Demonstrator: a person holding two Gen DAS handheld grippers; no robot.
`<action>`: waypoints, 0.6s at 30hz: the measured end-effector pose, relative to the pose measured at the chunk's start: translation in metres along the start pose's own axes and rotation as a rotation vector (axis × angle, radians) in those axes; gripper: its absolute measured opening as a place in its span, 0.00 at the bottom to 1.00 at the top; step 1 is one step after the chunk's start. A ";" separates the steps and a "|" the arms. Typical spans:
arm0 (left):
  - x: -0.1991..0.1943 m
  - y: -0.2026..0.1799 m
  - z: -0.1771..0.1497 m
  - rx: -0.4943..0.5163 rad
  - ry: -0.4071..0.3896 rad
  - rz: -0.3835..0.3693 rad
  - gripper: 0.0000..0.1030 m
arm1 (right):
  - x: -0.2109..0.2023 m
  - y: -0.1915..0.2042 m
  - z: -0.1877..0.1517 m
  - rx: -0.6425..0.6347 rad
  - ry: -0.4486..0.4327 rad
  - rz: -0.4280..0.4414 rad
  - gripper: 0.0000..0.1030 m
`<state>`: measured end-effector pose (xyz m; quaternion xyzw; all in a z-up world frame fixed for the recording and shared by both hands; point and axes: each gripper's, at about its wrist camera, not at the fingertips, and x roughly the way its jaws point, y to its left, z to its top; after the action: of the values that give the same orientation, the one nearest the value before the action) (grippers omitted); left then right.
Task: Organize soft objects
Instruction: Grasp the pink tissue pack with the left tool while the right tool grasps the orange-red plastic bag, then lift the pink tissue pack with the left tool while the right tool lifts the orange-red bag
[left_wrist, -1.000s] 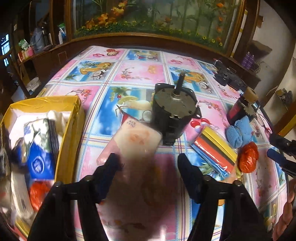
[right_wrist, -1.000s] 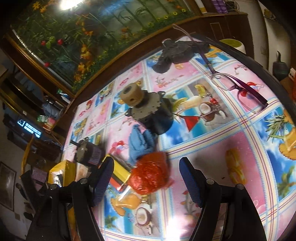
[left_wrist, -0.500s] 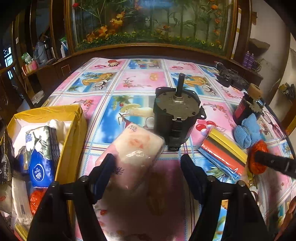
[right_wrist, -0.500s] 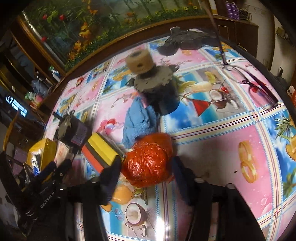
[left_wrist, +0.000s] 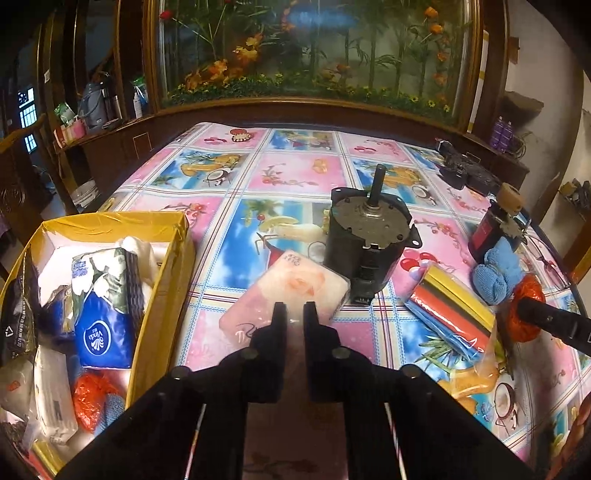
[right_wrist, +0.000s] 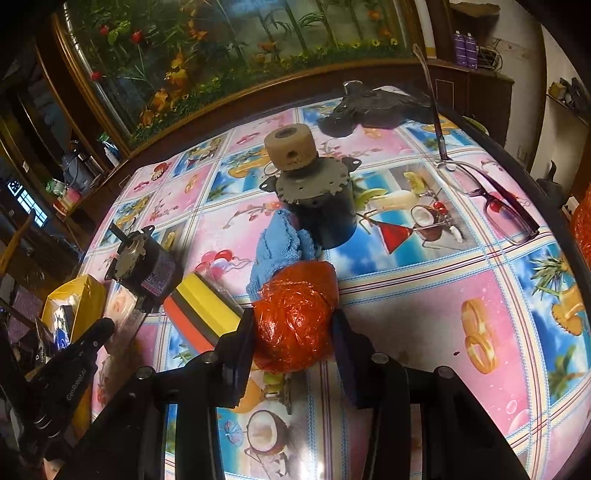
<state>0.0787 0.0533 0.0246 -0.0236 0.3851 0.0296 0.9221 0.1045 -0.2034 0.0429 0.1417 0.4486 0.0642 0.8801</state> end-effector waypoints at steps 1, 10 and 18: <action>0.000 -0.001 0.000 0.011 -0.002 -0.005 0.43 | -0.001 -0.001 0.000 0.003 -0.002 0.001 0.42; 0.000 -0.013 0.008 0.104 -0.016 0.021 0.91 | -0.026 -0.005 0.005 0.037 -0.075 0.086 0.42; 0.028 -0.001 0.008 0.057 0.069 0.026 0.91 | -0.072 0.036 -0.001 -0.114 -0.182 0.287 0.42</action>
<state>0.1035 0.0541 0.0103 0.0068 0.4177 0.0298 0.9081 0.0617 -0.1864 0.1094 0.1595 0.3381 0.2012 0.9054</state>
